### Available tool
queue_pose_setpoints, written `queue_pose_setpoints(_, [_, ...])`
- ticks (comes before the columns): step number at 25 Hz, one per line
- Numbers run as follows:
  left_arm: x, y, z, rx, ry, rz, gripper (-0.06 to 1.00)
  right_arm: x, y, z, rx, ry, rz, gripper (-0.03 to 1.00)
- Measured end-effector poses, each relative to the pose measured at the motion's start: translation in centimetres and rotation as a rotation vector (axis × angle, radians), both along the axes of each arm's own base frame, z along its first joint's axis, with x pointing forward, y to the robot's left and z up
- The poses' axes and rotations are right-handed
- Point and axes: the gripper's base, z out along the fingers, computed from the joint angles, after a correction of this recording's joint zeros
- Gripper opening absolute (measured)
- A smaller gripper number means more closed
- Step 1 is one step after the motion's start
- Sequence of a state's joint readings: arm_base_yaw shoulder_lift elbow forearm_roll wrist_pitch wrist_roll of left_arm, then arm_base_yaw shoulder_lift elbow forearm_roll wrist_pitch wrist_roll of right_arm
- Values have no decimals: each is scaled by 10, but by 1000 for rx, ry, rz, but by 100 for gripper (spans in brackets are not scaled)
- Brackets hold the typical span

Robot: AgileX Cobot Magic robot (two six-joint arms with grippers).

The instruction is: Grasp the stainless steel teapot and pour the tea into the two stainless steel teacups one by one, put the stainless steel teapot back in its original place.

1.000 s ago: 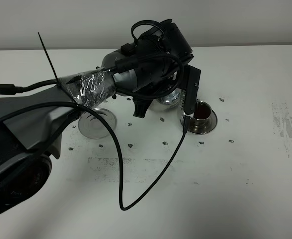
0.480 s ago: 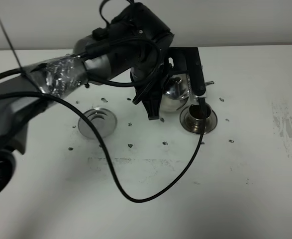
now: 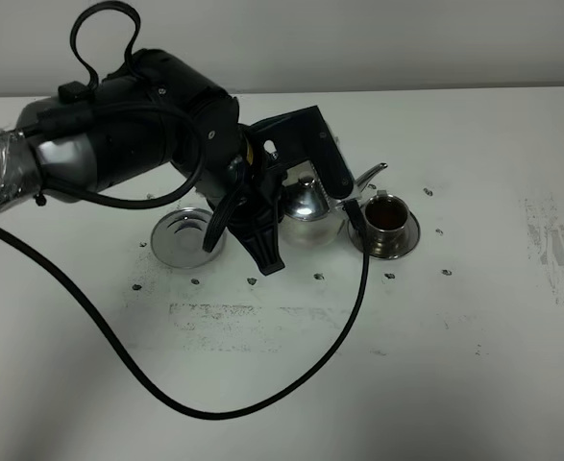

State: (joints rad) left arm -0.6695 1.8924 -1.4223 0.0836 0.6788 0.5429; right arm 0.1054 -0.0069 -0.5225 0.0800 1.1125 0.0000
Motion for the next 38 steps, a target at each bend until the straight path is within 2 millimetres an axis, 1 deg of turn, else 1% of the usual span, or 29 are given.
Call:
queue_pose_setpoints(5, [-3, 1, -28, -55, 9, 22, 18, 0, 0, 0, 0, 0, 0, 35])
queue_pose_setpoints(9, [-2, -1, -49, -36, 56, 31, 18, 0, 0, 0, 0, 0, 0, 35])
queue_pose_setpoints(13, [-2, -1, -63, -12, 87, 33, 18, 0, 0, 0, 0, 0, 0, 35])
queue_pose_setpoints(20, [0, -3, -74, -12, 92, 35, 18, 0, 0, 0, 0, 0, 0, 35])
queue_pose_setpoints(38, [1, -5, -79, -27, 100, 47, 18, 0, 0, 0, 0, 0, 0, 35])
